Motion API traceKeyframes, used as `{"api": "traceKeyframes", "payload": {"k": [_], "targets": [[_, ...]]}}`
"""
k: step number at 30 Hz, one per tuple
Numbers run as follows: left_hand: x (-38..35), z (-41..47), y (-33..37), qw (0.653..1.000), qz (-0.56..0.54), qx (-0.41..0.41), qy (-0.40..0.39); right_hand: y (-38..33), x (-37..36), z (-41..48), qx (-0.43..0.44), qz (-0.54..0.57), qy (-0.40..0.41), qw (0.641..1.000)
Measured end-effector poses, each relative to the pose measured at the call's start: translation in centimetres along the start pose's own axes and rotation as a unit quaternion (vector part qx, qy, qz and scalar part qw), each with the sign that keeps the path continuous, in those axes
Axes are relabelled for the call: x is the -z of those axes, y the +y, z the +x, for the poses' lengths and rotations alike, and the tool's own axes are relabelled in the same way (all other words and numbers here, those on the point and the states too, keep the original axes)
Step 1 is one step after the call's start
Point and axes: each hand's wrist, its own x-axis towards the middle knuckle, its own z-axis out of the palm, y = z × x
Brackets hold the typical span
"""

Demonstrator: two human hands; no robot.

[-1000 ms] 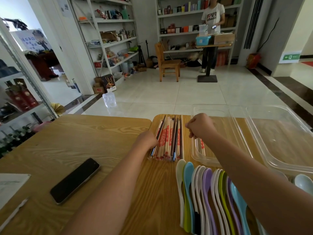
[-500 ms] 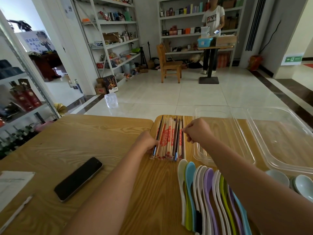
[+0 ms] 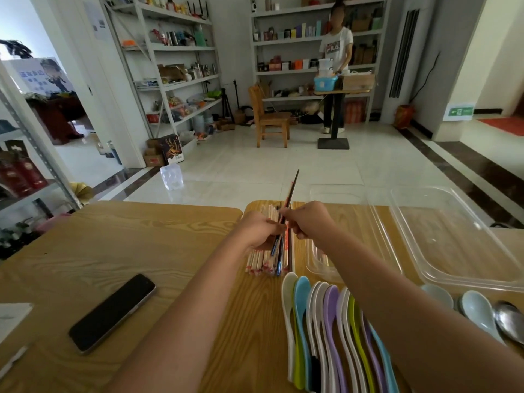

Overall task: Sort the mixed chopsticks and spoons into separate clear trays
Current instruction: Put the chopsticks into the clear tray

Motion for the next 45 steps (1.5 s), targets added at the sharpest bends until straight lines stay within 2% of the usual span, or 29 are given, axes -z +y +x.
{"api": "traceKeyframes", "payload": {"k": [5,9,13,18,24,31,35,38,40,45], "targets": [[-1.8,-0.3,1.4,1.0,0.011,-0.026,0.0,-0.4,1.5,-0.2,-0.036,0.034,0.006,0.999],[-2.3,-0.5,1.5,0.999,-0.004,-0.049,-0.011,0.2,3.6,-0.6,-0.034,0.079,0.017,0.996],[-1.2,-0.6,0.6,0.998,-0.019,-0.051,0.006,0.9,6.2,0.4,-0.037,0.075,0.044,0.996],[-0.1,-0.1,-0.9,0.999,-0.008,-0.032,0.034,2.8,8.5,2.2,-0.052,0.017,0.09,0.994],[0.5,0.5,-3.0,0.994,0.065,-0.027,0.079,6.4,6.8,2.8,-0.074,-0.108,0.062,0.99],[4.6,1.6,-7.7,0.958,0.192,0.033,0.209,7.8,5.3,2.5,-0.066,-0.227,0.054,0.97],[7.3,1.3,-10.6,0.912,0.285,0.1,0.277,8.0,5.2,2.6,-0.05,-0.237,0.062,0.968],[8.7,0.6,-12.3,0.888,0.304,0.171,0.3,8.2,5.1,2.8,-0.038,-0.237,0.073,0.968],[9.3,0.1,-12.7,0.889,0.312,0.181,0.283,8.3,5.2,3.0,-0.032,-0.236,0.078,0.968],[9.1,0.1,-11.5,0.914,0.322,0.147,0.196,7.4,4.9,2.9,-0.014,-0.232,0.079,0.969]]}}
